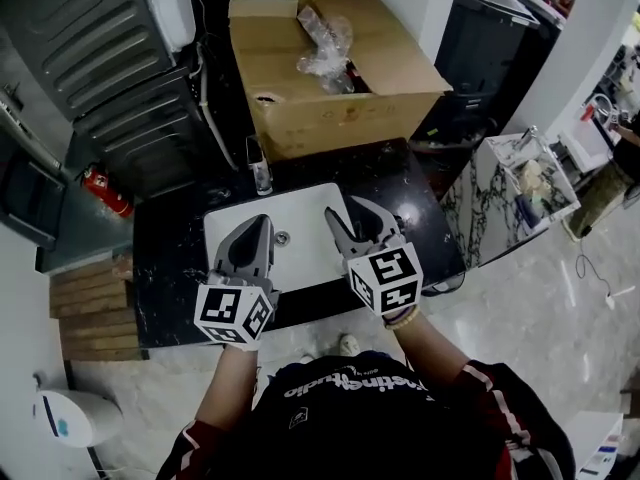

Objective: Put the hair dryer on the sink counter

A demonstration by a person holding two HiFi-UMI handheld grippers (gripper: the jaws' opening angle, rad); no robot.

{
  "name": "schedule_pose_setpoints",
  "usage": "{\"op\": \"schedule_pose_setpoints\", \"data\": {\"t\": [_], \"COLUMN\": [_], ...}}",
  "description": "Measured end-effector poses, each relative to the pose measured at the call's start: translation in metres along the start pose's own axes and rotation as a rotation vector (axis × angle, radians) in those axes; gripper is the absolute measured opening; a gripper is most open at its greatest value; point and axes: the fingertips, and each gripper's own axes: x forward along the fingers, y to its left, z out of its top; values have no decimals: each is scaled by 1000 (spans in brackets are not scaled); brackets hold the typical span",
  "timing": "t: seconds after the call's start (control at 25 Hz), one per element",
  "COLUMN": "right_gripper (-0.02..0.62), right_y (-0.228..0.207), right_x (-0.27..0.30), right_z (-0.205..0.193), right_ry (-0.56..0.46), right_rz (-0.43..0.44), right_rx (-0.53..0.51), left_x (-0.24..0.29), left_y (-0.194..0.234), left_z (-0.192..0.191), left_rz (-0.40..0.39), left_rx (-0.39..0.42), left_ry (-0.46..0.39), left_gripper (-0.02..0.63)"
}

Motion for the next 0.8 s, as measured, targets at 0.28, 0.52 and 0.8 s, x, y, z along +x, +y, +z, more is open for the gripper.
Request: {"op": "schedule_pose_setpoints", "data": {"t": [0.28, 0.52, 0.8], "right_gripper": [103, 64, 52], "right_y": [34, 53, 66], "right_x": [9, 10, 12], "right_z": [27, 38, 41], "right_ry": [-46, -68, -74], "right_rz": [75, 136, 175], "right_rx": [-34, -27, -15], "left_x": [-13, -25, -33], "left_y": [10, 15, 22], "left_z": [19, 23, 24], "left_rz": [28, 56, 82], "left_rx": [25, 24, 13], "left_ry": [-30, -37, -39], "left_gripper": [14, 14, 14]}}
